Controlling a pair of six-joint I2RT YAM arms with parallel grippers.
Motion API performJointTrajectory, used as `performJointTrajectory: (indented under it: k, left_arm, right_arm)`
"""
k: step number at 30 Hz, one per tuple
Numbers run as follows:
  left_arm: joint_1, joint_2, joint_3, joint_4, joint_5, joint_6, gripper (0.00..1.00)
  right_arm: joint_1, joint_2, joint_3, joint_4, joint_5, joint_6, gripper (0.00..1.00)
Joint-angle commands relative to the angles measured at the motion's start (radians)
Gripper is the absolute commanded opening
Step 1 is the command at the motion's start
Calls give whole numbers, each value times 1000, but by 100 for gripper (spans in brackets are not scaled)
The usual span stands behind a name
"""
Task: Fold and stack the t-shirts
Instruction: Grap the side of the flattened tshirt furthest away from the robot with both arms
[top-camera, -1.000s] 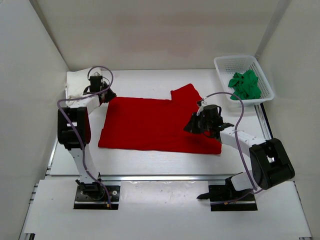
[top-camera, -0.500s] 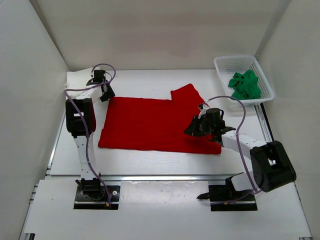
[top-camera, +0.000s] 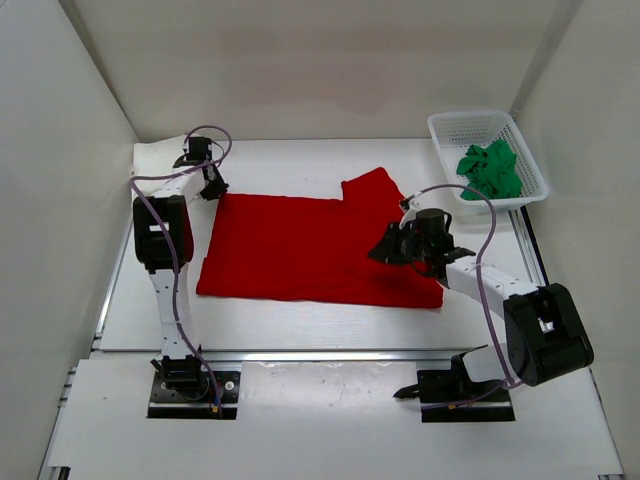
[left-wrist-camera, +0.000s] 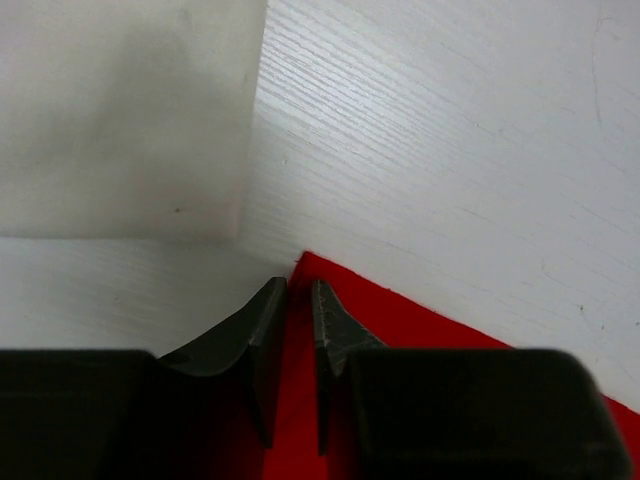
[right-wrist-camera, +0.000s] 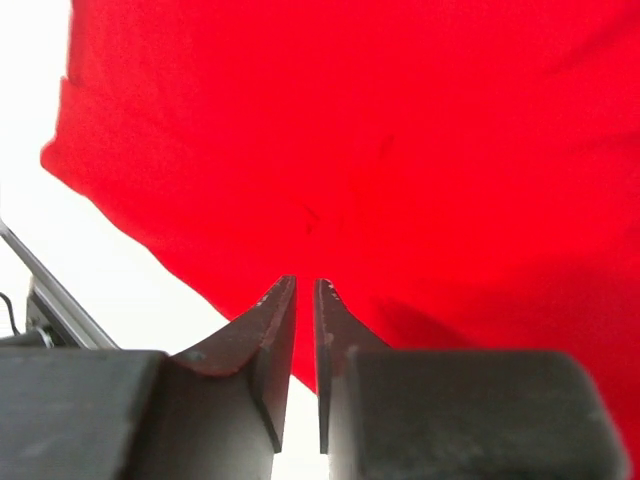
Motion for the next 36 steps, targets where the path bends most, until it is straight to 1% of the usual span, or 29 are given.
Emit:
performJointTrajectory:
  k: [1, 3, 4, 5, 6, 8, 9, 11, 12, 13, 14, 15, 16, 17, 19, 21, 23, 24, 25, 26, 27, 28, 29, 30, 31, 32, 33, 34, 36]
  left_arm:
    - [-2, -15, 10, 6, 10, -1, 27]
    - [-4, -13, 13, 14, 23, -4, 26]
    - [-2, -12, 15, 11, 22, -7, 28]
    - [-32, -11, 15, 11, 25, -13, 32]
    - [-34, -13, 12, 16, 31, -16, 34]
    - [-40, 2, 25, 16, 36, -18, 42]
    - [-42, 2, 34, 16, 42, -19, 43]
    - [-43, 12, 47, 8, 56, -19, 36]
    - [-40, 22, 57, 5, 65, -22, 29]
    - [-37, 21, 50, 3, 80, -27, 26]
    - [-33, 13, 29, 25, 88, -30, 21]
    - [-31, 7, 19, 46, 95, -39, 12]
    - [-27, -2, -4, 49, 88, -53, 7]
    - [-24, -8, -25, 65, 105, -55, 5]
    - [-20, -31, -66, 97, 109, -68, 0]
    - [-17, -65, -116, 140, 111, -78, 0]
    - [-17, -90, -143, 163, 114, -90, 0]
    - [-17, -102, -149, 158, 120, -90, 0]
    - [-19, -108, -151, 161, 128, -96, 0]
    - [-17, -126, -166, 172, 134, -102, 0]
    - [-16, -142, -186, 192, 137, -104, 0]
    - [-16, -154, -192, 192, 138, -105, 0]
    - [-17, -160, -194, 200, 137, -108, 0]
    - [-17, -174, -202, 203, 142, -104, 0]
    - [-19, -182, -206, 213, 137, -105, 0]
    - [-17, -186, -212, 212, 143, -111, 0]
    - [-19, -200, -221, 210, 145, -110, 0]
    - [8, -202, -229, 224, 149, -113, 0]
    - [18, -209, -241, 227, 151, -121, 0]
  right_arm:
    - [-34, -8, 117, 37, 3, -21, 13]
    - [-68, 41, 169, 15, 3, -32, 15]
    - [-80, 69, 210, 6, 8, -42, 17]
    - [-92, 83, 252, -11, 37, -52, 18]
    - [-100, 119, 293, -21, 60, -50, 19]
    - [-129, 217, 368, -26, 69, -79, 22]
    - [-138, 247, 431, -56, 89, -91, 23]
    - [-171, 384, 531, -101, 117, -99, 26]
    - [-184, 416, 581, -104, 129, -104, 28]
    - [-191, 466, 633, -126, 138, -99, 28]
    - [-203, 527, 669, -149, 146, -101, 29]
    - [-212, 552, 728, -155, 150, -117, 30]
    - [-215, 610, 794, -187, 161, -131, 31]
    - [-217, 662, 831, -219, 167, -139, 31]
    - [-220, 745, 981, -273, 177, -165, 32]
    - [-224, 848, 1097, -343, 202, -182, 34]
    - [-221, 934, 1260, -402, 209, -190, 37]
    - [-224, 986, 1301, -447, 229, -196, 37]
    - [-218, 1014, 1391, -465, 238, -203, 39]
    - [-217, 1081, 1495, -513, 238, -217, 39]
    - [-214, 1156, 1558, -584, 247, -216, 41]
    - [-206, 1183, 1688, -615, 244, -231, 41]
    - [-207, 1268, 1831, -683, 249, -237, 42]
    - [-206, 1346, 1908, -748, 243, -237, 43]
    - [-200, 1389, 2051, -780, 246, -237, 44]
    - [-210, 1448, 2136, -813, 223, -217, 45]
    - [-212, 1448, 2113, -801, 189, -210, 44]
    - [-218, 1432, 2098, -775, 175, -194, 44]
    - [-211, 1410, 2029, -747, 166, -200, 44]
